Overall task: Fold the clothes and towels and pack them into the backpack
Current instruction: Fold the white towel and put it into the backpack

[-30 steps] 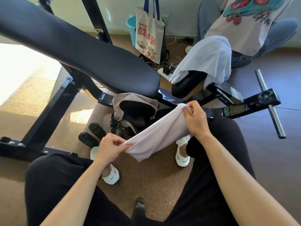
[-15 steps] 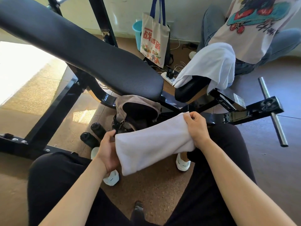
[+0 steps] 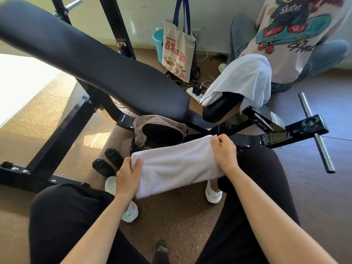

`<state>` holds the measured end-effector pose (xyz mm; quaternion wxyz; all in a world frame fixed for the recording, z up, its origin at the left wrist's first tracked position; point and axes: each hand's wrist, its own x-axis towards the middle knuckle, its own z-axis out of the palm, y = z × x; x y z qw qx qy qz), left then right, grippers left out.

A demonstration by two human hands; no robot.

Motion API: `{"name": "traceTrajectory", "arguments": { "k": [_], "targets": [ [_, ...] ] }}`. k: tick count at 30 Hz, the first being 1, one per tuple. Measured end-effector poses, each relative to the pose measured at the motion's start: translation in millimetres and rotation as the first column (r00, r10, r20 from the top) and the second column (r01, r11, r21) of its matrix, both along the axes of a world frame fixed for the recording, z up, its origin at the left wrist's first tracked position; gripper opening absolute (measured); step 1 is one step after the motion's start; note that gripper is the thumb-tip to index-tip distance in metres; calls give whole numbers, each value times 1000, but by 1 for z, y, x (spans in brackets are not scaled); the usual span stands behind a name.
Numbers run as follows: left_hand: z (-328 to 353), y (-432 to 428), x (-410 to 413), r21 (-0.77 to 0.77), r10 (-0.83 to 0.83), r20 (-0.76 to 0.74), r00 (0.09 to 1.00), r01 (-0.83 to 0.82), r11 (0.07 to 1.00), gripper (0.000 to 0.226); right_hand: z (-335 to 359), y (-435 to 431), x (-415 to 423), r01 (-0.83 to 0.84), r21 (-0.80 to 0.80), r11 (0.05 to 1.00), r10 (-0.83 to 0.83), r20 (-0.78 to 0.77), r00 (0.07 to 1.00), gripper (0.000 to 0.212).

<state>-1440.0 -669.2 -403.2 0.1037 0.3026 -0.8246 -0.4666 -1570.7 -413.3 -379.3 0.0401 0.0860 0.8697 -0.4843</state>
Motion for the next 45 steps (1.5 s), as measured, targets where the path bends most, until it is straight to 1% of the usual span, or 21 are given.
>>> {"name": "traceTrajectory", "arguments": {
  "k": [3, 7, 11, 15, 19, 22, 26, 28, 29, 31, 33, 34, 36, 37, 38, 39, 40, 41, 42, 43, 45],
  "targets": [
    [-2, -4, -2, 10, 30, -14, 999, -30, 1000, 27, -4, -6, 6, -13, 74, 997, 12, 11, 1000, 25],
    [0, 0, -4, 120, 47, -16, 999, -45, 992, 28, -7, -20, 20, -47, -49, 998, 50, 48, 998, 24],
    [3, 10, -4, 160, -61, -61, 996, 70, 985, 27, -4, -41, 41, -110, -252, 962, 148, 139, 979, 34],
    [12, 31, -1, 174, -241, -140, 960, 264, 949, 13, 1, -57, 59, -238, -340, 910, 294, 124, 948, 32],
    [10, 43, -2, 314, -298, -200, 933, 349, 883, 30, -1, -64, 67, -369, -401, 839, 438, 93, 894, 22],
    [10, 42, -2, 448, -279, -240, 930, 361, 818, 31, -2, -63, 66, -476, -359, 803, 525, 47, 850, 26],
    [12, 37, 1, 517, -343, -269, 900, 435, 737, 39, -6, -62, 66, -578, -183, 795, 593, 42, 804, 61],
    [15, 37, 2, 567, -380, -275, 883, 468, 678, 45, -8, -63, 65, -567, -138, 812, 574, 19, 818, 55],
    [16, 37, 2, 576, -381, -292, 878, 479, 662, 45, -8, -63, 63, -545, -176, 820, 556, 11, 831, 47],
    [16, 35, 1, 527, -318, -335, 887, 456, 717, 41, -7, -60, 59, -500, -297, 813, 526, 11, 850, 34],
    [13, 30, -1, 466, -174, -352, 920, 333, 819, 36, -6, -56, 55, -434, -414, 800, 496, 50, 867, 24],
    [11, 27, -3, 448, -94, -337, 937, 248, 859, 34, -4, -54, 53, -384, -496, 779, 487, 94, 868, 23],
    [4, 21, -6, 418, 25, -259, 966, 88, 904, 36, 5, -50, 51, -261, -680, 685, 503, 182, 845, 27],
    [4, 19, -8, 454, 33, -207, 978, 66, 888, 40, 11, -47, 50, -208, -750, 627, 521, 206, 828, 30],
    [5, 17, -9, 554, 4, -161, 987, 87, 828, 46, 16, -45, 50, -166, -800, 576, 537, 217, 815, 31],
    [9, 17, -9, 691, -25, -117, 993, 99, 716, 51, 20, -42, 49, -136, -832, 538, 545, 220, 809, 33],
    [15, 18, -7, 816, -57, -57, 997, 79, 573, 53, 20, -41, 47, -113, -846, 522, 541, 226, 810, 33],
    [20, 21, -5, 887, -101, -9, 995, 54, 458, 54, 19, -41, 46, -96, -839, 536, 523, 240, 818, 34],
    [21, 22, -3, 915, -134, 16, 991, 39, 402, 57, 16, -41, 45, -92, -805, 587, 487, 260, 834, 33],
    [18, 23, -2, 913, -145, 36, 989, 27, 407, 60, 12, -42, 45, -100, -741, 664, 438, 278, 855, 31],
    [16, 27, -1, 884, -153, 48, 987, 30, 466, 57, 3, -44, 46, -140, -587, 798, 356, 271, 894, 32]
  ]
}}
